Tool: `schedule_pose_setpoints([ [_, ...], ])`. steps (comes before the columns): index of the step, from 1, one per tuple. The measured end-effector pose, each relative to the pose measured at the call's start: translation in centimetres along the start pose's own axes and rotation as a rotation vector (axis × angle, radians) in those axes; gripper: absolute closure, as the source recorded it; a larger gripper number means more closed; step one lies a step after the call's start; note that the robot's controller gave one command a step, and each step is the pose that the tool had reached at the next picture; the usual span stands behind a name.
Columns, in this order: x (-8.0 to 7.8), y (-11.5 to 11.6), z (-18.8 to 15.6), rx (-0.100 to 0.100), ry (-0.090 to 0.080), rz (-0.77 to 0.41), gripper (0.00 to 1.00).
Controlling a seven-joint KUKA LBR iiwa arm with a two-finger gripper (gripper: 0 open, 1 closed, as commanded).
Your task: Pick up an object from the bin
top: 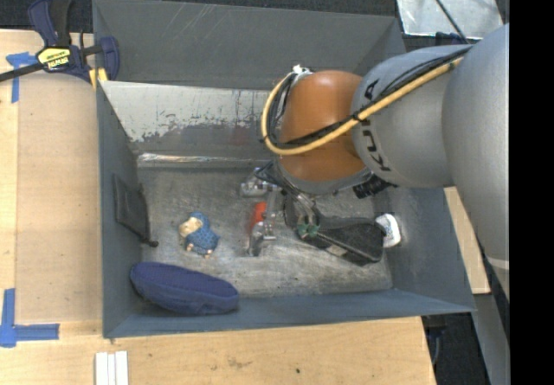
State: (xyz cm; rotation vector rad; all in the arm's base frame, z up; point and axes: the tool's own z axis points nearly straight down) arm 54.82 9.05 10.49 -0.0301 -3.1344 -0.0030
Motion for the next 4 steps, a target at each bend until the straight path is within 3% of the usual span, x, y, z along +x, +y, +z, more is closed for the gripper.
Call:
schedule_pose_setpoints([
  [1, -2.1, -5.1, 0.2, 0.002, -0.013, 0.188, 0.0],
  [2, 0.5, -3.9, 3.0, 0.003, -0.022, -0.034, 0.0],
  [3, 0.2, -3.9, 2.8, 0.001, -0.035, -0.033, 1.0],
  [4, -0.6, -4.8, -15.7, 0.002, -0.02, -0.127, 1.0],
])
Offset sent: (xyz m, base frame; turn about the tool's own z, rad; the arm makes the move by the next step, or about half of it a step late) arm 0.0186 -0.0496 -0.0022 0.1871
